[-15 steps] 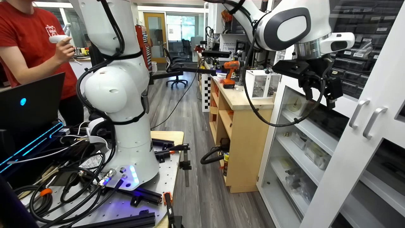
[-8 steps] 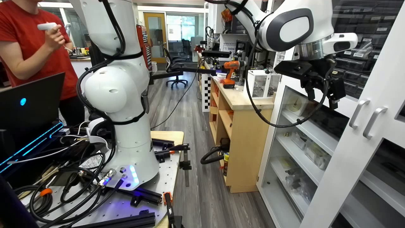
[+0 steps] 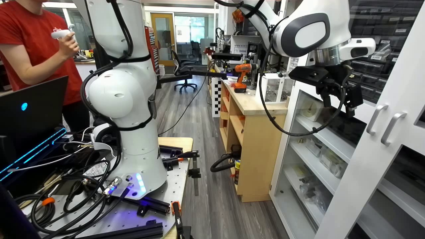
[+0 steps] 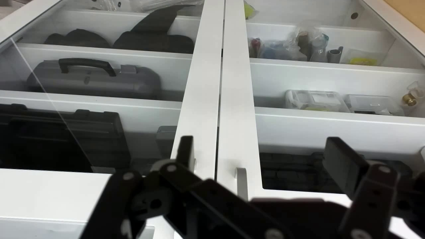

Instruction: Open the right door to the cabinet.

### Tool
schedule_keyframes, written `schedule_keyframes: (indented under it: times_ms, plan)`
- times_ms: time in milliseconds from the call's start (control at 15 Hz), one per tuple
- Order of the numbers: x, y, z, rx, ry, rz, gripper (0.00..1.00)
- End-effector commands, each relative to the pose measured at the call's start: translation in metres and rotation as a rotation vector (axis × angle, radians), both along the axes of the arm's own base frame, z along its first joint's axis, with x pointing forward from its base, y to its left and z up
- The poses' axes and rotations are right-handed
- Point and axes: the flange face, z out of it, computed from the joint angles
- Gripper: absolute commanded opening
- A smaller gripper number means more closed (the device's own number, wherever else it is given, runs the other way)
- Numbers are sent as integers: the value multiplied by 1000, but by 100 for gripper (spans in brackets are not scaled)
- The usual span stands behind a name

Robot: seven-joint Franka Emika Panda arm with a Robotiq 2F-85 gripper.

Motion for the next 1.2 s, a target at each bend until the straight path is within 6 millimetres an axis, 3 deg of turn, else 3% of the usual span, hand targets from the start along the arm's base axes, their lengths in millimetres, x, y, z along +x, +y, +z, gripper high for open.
schedule_keyframes:
  times_ms: [0,1133]
  plan:
    - [20,-4,-6,-13,-31,15,100]
    - [104,-41,-26,-56,-109,-26,100]
